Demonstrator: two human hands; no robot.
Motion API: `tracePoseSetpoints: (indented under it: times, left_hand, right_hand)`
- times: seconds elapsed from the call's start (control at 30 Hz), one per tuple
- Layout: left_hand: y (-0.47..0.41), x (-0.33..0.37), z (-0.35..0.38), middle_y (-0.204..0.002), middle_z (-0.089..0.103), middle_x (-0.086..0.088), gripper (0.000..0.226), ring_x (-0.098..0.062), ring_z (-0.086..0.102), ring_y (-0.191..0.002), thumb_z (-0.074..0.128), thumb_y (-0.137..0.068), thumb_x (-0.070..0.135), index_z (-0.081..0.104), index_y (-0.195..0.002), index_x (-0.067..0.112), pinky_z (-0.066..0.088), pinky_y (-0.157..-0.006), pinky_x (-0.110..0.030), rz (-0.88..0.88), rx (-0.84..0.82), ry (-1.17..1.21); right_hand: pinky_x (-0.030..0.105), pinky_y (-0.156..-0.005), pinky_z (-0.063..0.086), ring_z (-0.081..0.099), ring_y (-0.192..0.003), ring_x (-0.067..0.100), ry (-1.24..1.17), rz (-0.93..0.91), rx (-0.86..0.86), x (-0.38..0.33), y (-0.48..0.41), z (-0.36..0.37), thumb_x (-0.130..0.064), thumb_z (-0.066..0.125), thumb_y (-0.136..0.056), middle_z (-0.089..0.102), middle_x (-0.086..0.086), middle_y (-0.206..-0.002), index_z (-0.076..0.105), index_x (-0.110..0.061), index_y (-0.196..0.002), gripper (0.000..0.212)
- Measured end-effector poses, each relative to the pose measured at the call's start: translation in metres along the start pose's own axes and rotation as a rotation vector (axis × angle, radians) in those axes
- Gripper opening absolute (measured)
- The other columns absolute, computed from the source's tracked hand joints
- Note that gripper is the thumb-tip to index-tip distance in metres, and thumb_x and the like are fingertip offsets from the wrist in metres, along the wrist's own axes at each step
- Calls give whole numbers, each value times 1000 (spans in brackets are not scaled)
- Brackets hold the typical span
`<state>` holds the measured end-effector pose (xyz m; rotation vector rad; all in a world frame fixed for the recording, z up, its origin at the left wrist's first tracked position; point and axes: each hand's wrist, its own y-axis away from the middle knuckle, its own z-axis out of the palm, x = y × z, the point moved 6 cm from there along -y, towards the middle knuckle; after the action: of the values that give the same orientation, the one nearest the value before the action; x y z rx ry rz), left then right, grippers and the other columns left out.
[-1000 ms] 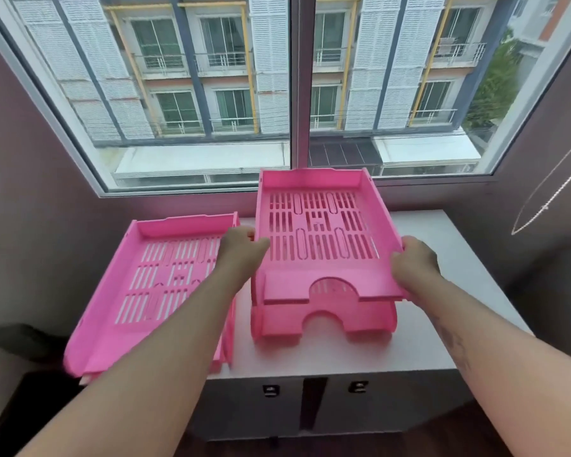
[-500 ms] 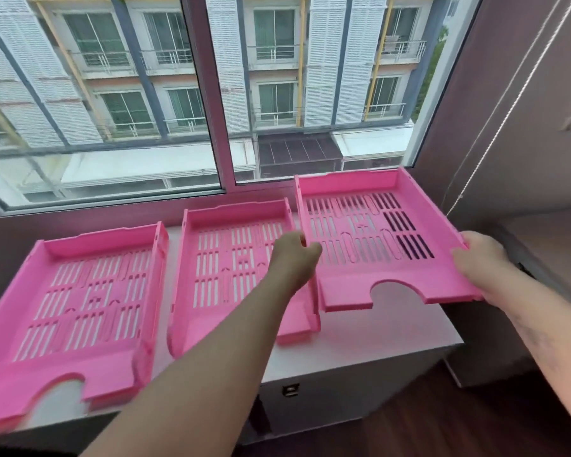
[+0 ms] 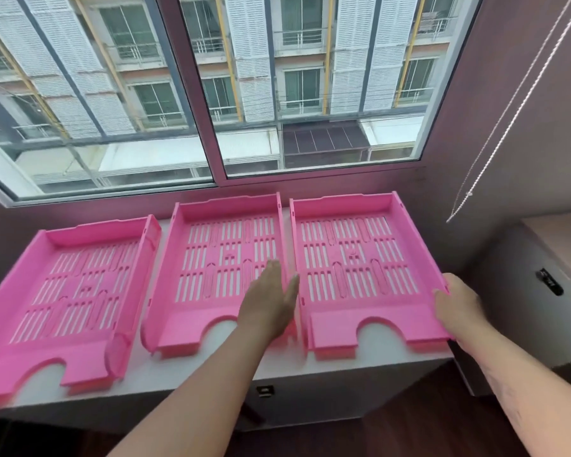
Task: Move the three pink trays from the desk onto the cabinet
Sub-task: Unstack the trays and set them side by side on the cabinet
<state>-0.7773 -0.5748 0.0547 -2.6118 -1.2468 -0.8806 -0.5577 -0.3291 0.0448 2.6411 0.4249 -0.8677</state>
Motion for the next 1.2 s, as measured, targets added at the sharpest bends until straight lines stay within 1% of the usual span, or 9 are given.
tracePoseSetpoints:
  times: [0.03,0.1,0.17,0.23,0.33,0.6,0.77,1.0,1.2]
  left_hand:
    - [3,-13,-4,-163,27,-8,65,-25,28,-149,28,-102,49,23,-155,11,28,-120,-45,-20,39,-12]
    - [10,-35,-8,-158,38,-9,59,-26,36,-145,30,-103,44,31,-151,11,31,-118,-45,-30,92,-107]
    - [18,-52,-5,-158,38,-7,57,-25,34,-145,31,-102,44,32,-151,14,28,-119,-46,-36,67,-211]
    - [24,-63,6,-165,22,-3,60,-24,18,-152,25,-102,46,22,-156,19,17,-123,-47,-44,-5,-315]
    - [25,-68,16,-167,5,3,62,-20,3,-154,17,-102,50,9,-158,25,5,-124,-46,-46,-24,-377]
    - [21,-79,18,-165,6,9,64,-14,1,-153,15,-96,48,12,-157,30,-3,-121,-40,-25,33,-340]
    - [11,-83,16,-163,3,12,56,-13,0,-152,20,-102,44,10,-156,32,0,-124,-41,-46,68,-312]
    - [7,-91,11,-163,7,13,60,-11,2,-152,20,-98,45,16,-156,33,3,-125,-43,-39,88,-284]
    - [6,-91,12,-162,5,15,61,-10,1,-153,18,-97,46,14,-156,34,3,-125,-42,-40,85,-282]
  right_hand:
    - [48,-97,47,54,-115,40,118,-63,40,-6,0,1,-11,44,-94,56,20,-130,45,-11,-139,45]
    - [49,-118,22,27,-145,36,408,-308,131,-30,12,7,-23,50,-94,32,15,-156,28,-16,-152,63]
    - [46,-123,5,7,-152,27,578,-564,-21,-53,32,35,-39,44,-96,15,5,-164,19,-29,-155,65]
    - [45,-123,-3,-6,-152,23,637,-653,-235,-55,47,70,-55,30,-96,1,-3,-165,10,-43,-153,62]
    - [48,-122,-1,-9,-151,24,629,-610,-325,-48,48,98,-66,16,-93,-6,-4,-164,-2,-50,-150,62]
    - [50,-123,4,-10,-150,25,678,-653,-297,-60,24,111,-67,8,-92,-10,-2,-162,-8,-51,-148,61]
    - [50,-123,3,-9,-151,27,674,-660,-287,-74,19,122,-66,8,-93,-9,-1,-162,-8,-50,-149,60]
    - [50,-123,1,-10,-151,25,655,-680,-278,-86,12,132,-63,8,-93,-7,-1,-164,-8,-49,-149,60]
    - [49,-122,-1,-12,-150,24,675,-671,-281,-84,10,131,-62,8,-93,-10,-1,-163,-10,-49,-149,60]
